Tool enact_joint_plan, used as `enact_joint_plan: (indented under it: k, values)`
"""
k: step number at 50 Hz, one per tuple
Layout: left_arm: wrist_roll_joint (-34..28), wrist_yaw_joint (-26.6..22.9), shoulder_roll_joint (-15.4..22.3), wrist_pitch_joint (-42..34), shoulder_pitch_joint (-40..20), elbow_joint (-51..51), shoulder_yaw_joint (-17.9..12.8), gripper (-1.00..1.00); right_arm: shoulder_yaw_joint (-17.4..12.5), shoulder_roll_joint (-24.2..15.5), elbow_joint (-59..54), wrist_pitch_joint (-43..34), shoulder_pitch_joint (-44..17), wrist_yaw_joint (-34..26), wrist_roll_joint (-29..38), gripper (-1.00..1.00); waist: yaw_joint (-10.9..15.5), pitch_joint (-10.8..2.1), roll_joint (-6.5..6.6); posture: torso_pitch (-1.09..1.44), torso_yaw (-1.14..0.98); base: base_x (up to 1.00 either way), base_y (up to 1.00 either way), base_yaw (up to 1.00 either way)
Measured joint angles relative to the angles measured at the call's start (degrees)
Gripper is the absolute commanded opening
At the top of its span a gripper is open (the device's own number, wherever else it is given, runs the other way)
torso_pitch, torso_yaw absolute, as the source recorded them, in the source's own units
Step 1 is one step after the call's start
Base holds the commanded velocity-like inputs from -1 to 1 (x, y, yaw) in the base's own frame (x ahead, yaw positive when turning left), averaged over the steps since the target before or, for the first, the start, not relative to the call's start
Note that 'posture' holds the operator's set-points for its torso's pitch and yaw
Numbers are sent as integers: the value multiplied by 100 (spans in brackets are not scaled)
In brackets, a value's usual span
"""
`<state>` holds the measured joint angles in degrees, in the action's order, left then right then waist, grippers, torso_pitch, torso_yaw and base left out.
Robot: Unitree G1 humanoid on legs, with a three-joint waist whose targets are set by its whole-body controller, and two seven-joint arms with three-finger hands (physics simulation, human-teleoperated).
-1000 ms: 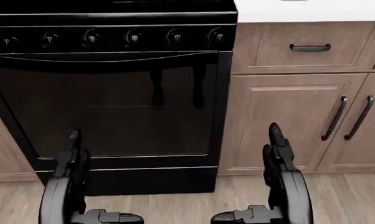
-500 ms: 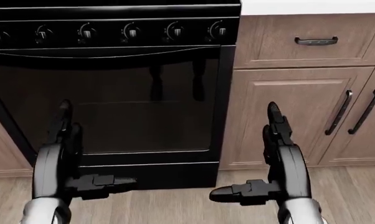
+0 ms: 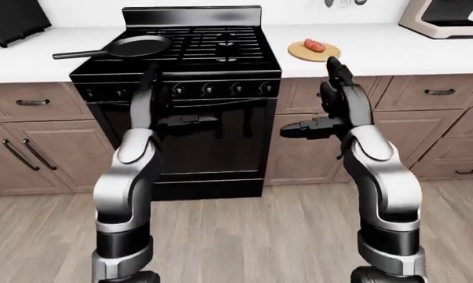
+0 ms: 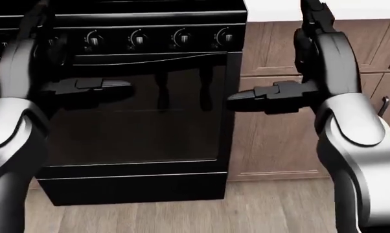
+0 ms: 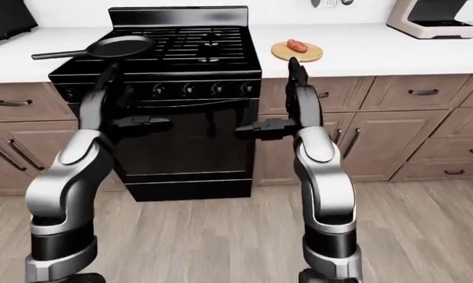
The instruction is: Pick the steak from the plate and place it in the pan.
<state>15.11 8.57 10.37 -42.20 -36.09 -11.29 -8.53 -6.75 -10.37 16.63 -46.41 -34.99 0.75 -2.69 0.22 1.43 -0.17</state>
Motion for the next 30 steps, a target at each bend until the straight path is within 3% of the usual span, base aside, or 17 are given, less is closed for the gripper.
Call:
enact_joint_plan:
  k: [5,12,17,24,30]
  values:
    - [216,131,120,-746,-247,-498,-27,100,-33,-83,468,-687,-386,-6,-96,100,11,10,-7,0,0,0,0,0]
    - [368,272,302,-1045,-428,-463,-245,100,-274,-287,570,-1100,-533,68,-252,100,17,67,-2,0,0,0,0,0]
    - [556,376,374,-1231,-514,-634,-240,100,-147,-276,607,-1105,-441,58,-323,100,13,88,5,0,0,0,0,0]
    - [709,494,331,-1426,-536,-832,-210,100,-306,-303,940,-1380,-513,110,-489,100,12,97,10,0,0,0,0,0]
    - [935,607,419,-1414,-585,-899,-303,100,-264,-321,930,-1320,-484,172,-611,100,11,73,14,0,0,1,0,0]
